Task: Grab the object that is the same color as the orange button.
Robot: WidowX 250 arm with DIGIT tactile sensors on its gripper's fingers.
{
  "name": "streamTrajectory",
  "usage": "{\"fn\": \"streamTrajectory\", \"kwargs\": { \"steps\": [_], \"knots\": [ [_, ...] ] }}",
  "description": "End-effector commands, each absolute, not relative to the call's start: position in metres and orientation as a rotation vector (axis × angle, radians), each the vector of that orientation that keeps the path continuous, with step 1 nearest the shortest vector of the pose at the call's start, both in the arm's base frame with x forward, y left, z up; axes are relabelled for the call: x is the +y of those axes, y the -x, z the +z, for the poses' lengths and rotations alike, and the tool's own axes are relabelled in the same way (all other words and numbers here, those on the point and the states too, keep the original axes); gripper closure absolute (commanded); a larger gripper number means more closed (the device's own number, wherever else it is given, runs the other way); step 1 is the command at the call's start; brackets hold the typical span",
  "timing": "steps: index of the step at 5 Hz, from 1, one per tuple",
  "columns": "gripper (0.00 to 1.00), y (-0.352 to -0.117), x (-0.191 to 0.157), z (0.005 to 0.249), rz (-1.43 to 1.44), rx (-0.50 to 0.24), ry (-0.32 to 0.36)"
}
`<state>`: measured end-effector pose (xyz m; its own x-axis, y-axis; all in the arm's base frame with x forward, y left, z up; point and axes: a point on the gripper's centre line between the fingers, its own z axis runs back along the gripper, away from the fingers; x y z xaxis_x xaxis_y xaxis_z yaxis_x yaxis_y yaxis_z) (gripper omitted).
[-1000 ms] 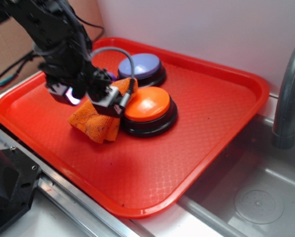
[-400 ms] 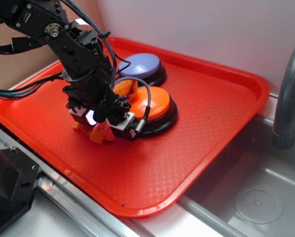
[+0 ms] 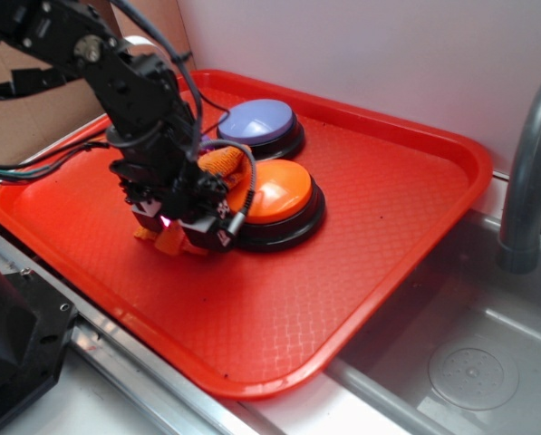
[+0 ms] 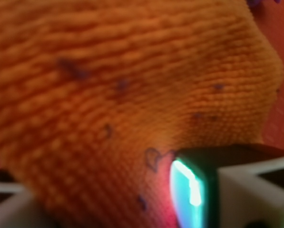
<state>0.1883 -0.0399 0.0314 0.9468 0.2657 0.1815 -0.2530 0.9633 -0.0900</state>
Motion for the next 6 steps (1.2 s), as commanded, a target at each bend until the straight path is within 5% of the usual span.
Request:
{"fn": "streamTrajectory", "kwargs": {
  "steps": [1,3,4,5,6],
  "knots": [
    [1.0,-0.197,-0.023,0.072,0.273,-0.277,0.023],
    [1.0,-0.209,0.009,0.151,0.264,-0.204,-0.063],
    [1.0,-0.21,0.028,0.191,0.22,-0.155,-0.04],
    [1.0,-0.202,0.042,0.211,0.275,-0.193,0.032],
    [1.0,-0.199,0.049,0.204,0.331,-0.13,0.037]
  ]
}}
